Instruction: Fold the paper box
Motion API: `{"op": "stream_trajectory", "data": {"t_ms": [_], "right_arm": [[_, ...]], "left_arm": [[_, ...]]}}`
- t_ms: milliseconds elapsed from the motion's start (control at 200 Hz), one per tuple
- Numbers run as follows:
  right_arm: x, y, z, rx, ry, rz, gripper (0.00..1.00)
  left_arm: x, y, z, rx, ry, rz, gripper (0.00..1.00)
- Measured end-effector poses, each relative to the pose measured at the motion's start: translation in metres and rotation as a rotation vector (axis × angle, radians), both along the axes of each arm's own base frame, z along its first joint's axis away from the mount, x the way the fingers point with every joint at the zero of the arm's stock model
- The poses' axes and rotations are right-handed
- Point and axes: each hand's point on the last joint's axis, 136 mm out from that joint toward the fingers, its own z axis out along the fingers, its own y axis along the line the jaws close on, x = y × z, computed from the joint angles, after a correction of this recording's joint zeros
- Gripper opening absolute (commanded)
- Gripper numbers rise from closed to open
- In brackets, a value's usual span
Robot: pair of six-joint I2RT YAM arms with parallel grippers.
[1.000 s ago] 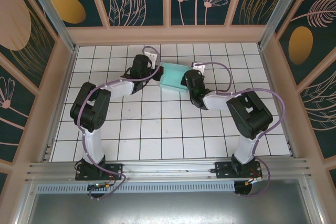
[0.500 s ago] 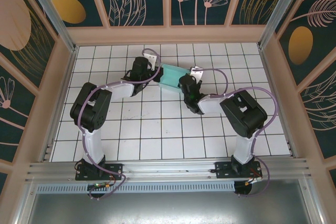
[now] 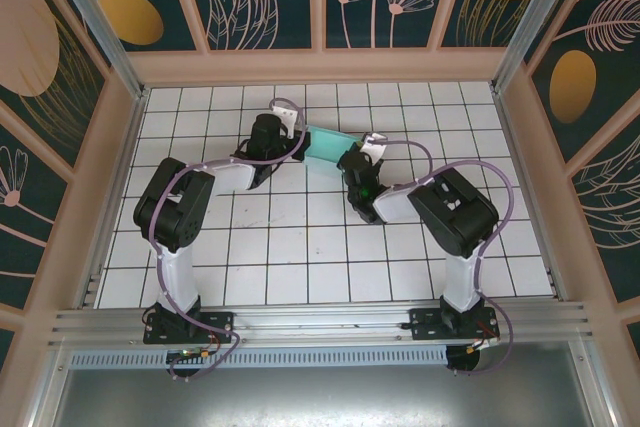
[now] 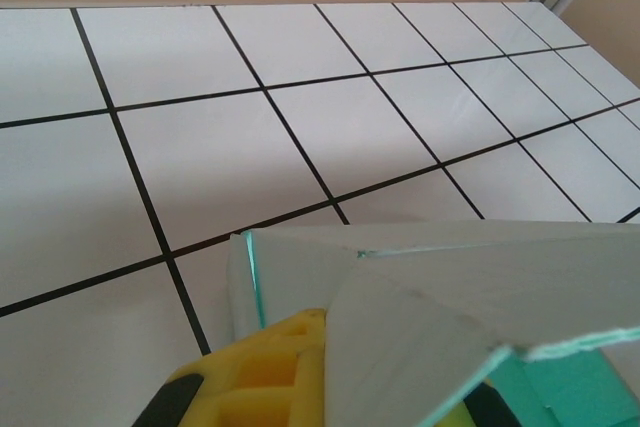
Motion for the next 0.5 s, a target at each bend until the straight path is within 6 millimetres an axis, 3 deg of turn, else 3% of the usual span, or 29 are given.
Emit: {"op": "stream_trajectory", "data": {"t_ms": [115, 260, 360, 500], "right_arm": [[-0.002, 0.004, -0.004, 0.008, -0.022, -0.004, 0.00], [-0.004, 0.004, -0.004, 0.011, -0.038, -0.001, 0.07], [-0.009, 0.004, -0.007, 0.000, -0.035, 0.010, 0.19], [-0.019, 0.001, -0.016, -0.040, -0.006, 0.037, 0.46]], "left_arm": [[-0.003, 0.003, -0.005, 0.000, -0.010, 0.009, 0.00], [-0.003, 0.004, -0.005, -0.005, -0.025, 0.012, 0.00], [-0.004, 0.005, -0.006, -0.006, -0.027, 0.014, 0.00], [-0.003, 0.007, -0.007, 0.000, -0.030, 0.027, 0.00]]}}
